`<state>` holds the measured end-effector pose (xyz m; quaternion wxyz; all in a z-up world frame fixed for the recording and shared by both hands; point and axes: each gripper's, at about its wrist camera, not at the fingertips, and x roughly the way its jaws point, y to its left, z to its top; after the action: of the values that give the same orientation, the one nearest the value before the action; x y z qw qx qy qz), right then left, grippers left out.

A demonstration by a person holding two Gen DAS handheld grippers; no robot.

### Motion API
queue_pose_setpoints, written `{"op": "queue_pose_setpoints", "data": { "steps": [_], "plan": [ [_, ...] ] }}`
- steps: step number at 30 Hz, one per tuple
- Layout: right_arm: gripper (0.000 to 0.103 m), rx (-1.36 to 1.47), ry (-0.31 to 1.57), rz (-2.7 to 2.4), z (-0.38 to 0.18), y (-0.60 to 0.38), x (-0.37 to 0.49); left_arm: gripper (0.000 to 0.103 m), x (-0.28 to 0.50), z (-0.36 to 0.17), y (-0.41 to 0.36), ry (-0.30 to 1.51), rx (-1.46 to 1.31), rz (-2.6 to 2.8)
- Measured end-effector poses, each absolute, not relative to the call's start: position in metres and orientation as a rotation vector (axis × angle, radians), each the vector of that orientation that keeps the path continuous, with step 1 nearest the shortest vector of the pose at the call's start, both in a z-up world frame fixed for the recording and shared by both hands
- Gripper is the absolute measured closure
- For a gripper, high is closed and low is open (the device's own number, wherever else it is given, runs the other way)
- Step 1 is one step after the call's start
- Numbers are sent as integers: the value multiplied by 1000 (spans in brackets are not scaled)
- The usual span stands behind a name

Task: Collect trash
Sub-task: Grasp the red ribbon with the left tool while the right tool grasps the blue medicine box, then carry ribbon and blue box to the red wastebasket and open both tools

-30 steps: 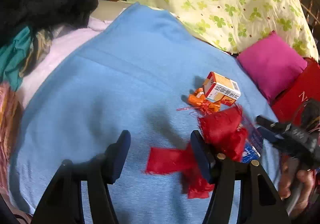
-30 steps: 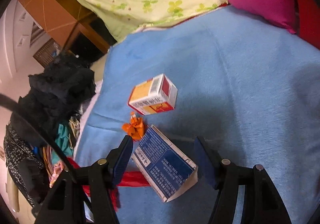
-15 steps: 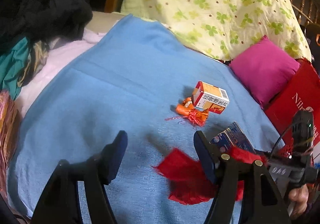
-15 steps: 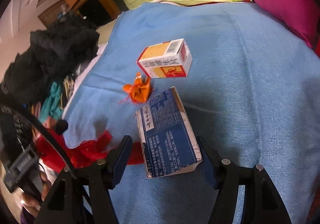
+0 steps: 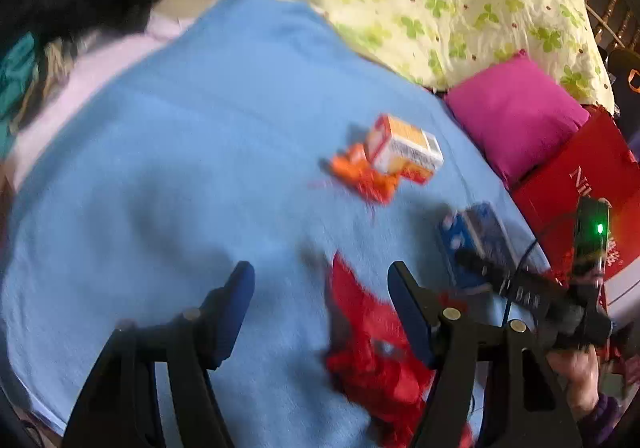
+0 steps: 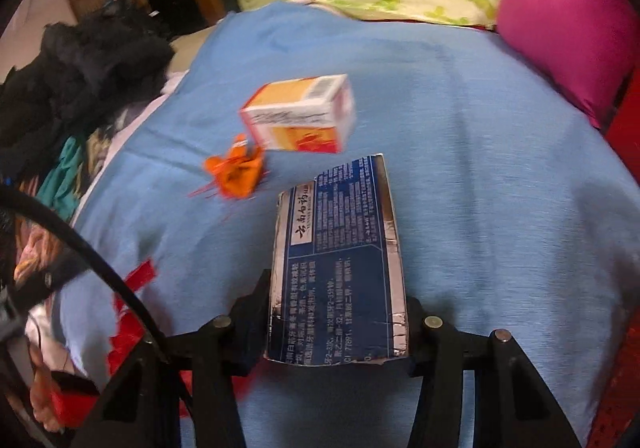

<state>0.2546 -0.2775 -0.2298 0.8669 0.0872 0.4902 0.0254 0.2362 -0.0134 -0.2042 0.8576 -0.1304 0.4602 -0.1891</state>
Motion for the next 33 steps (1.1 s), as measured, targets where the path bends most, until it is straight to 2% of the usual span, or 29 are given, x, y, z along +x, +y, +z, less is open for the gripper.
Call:
{"op": "queue_pose_setpoints", "data": {
  "steps": [5,8,17,18,19,20,21,27,33],
  "plan": [
    [50,209,993,-25,-221,-298,253,33,210,-206,-23,972,-251,-435],
    [50,196,951,-47,-211,-303,246,28,188,-211,-31,987,-248,-469],
    [49,164,776,-18,-172,-299,223,27,168,-231,-69,1010,-118,-500],
    [49,164,757,-17,-168,-299,221,28,168,-231,-69,1000,-124,-501],
    [49,166,739,-12,-163,-300,217,37,169,-230,-68,992,-131,-500],
    [49,166,717,-9,-157,-301,212,52,171,-230,-67,988,-134,-496],
    [49,163,700,-8,-153,-300,208,56,174,-230,-67,994,-136,-499],
    [49,144,574,0,-125,-304,179,59,179,-224,-74,990,-112,-505],
    [49,154,435,-33,-98,-319,145,59,170,-179,-99,888,-34,-552]
  ]
}}
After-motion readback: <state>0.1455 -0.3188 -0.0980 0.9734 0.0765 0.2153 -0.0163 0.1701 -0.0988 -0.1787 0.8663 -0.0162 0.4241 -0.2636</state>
